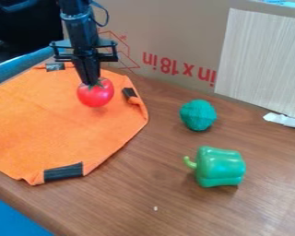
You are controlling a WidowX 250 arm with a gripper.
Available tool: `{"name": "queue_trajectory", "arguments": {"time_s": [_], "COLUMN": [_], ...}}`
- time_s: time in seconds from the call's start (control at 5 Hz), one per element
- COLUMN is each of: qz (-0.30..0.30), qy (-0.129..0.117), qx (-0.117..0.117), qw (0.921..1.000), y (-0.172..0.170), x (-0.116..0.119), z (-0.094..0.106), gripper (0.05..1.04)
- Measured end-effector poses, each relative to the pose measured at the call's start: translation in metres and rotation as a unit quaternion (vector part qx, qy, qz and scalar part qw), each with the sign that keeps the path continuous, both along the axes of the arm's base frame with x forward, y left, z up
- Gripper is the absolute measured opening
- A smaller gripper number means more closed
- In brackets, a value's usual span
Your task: Put in to the red toy in the cloth
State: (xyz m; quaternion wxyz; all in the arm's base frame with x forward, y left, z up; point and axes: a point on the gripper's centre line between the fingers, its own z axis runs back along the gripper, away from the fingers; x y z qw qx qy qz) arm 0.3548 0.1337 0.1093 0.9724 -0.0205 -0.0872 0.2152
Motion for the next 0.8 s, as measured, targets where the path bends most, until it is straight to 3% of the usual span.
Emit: {"name": "queue_trajectory", "arguments": {"time_s": [0.6, 0.8], "qz": [0.027, 0.016], "qy": [-0.004, -0.001], "qx": [0.006, 0.017], "qw": [0.9996, 0.9997], "y": [0.014, 0.009], "x": [0.018, 0.020], "z": [-0.005, -0.005], "gripper": [0.069, 0.209]}}
